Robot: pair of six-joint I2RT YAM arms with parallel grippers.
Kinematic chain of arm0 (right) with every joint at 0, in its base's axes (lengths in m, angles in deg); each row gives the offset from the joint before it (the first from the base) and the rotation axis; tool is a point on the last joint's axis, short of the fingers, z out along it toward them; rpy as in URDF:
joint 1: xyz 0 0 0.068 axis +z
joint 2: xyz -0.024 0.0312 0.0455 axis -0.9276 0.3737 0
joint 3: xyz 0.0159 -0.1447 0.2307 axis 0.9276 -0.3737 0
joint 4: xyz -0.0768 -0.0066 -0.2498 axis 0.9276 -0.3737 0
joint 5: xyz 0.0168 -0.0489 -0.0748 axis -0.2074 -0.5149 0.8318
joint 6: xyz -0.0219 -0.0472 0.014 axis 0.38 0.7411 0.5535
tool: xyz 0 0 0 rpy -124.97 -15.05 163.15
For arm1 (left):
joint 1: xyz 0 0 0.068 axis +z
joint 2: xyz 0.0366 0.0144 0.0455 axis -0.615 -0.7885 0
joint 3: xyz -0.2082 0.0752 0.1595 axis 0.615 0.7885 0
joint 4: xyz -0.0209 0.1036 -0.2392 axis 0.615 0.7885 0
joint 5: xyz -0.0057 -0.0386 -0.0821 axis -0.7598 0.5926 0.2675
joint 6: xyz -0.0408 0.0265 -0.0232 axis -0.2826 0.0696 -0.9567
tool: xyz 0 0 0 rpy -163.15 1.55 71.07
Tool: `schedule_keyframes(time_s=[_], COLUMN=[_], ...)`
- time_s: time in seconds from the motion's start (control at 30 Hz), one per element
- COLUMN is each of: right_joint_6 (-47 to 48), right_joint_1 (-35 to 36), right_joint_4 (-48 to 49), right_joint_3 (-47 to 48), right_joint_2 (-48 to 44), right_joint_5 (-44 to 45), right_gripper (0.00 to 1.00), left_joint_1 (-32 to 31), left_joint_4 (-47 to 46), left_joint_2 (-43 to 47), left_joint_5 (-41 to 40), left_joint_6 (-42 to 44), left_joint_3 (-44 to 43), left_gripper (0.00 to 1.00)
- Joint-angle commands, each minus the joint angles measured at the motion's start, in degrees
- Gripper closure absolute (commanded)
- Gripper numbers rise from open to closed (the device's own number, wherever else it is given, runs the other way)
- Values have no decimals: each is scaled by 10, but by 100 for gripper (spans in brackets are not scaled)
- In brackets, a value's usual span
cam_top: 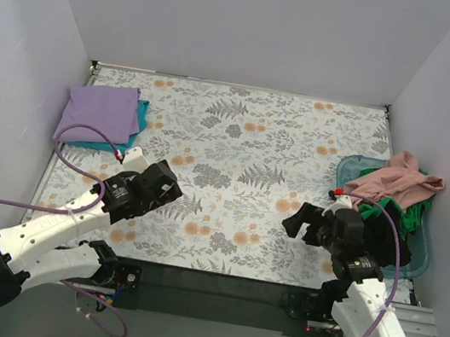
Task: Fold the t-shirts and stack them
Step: Grab the tshirt from the pile
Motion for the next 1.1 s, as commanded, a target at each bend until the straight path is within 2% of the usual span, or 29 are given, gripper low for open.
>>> schedule_keyframes(time_s=[0.0,0.13,0.23,0.33,0.37,0.47,0.57,0.7,0.73,0.83,1.0,1.07], right_joint_6=[4,27,62,78,81,81,88,109,110,116,102,101], right_joint_1=[-2,-2,-2,-3,-3,-9,-39,-135,-197,-303,-419,-431], right_joint_4=[29,71,65,9,-5,-86,-165,-218,-230,-237,-234,-233], right_joint_3=[30,56,146,261,285,392,487,547,557,582,615,628], right_joint_2=[2,13,46,94,108,180,261,341,352,389,451,469], right_joint_5=[-27,-48,-39,47,130,279,363,345,336,278,209,191], right_gripper=[2,2,2,2,2,1,1,2,1,2,2,2], left_joint_1=[0,0,-1,-1,0,0,0,0,0,0,-1,-1], left_joint_4=[1,-4,-4,-5,-6,-5,5,-3,-11,-25,-41,-49], left_joint_2=[14,22,23,27,28,30,30,28,27,19,-4,-13], left_joint_5=[-23,-24,-26,-24,-22,-22,-32,-23,-20,-15,-4,-2], left_joint_6=[-9,-6,-5,-6,-6,-6,-15,-9,-6,10,35,44], left_joint_3=[-1,1,-7,-9,-7,-5,-6,-3,-2,0,-14,-17], left_gripper=[2,2,2,2,2,2,2,2,2,2,2,2])
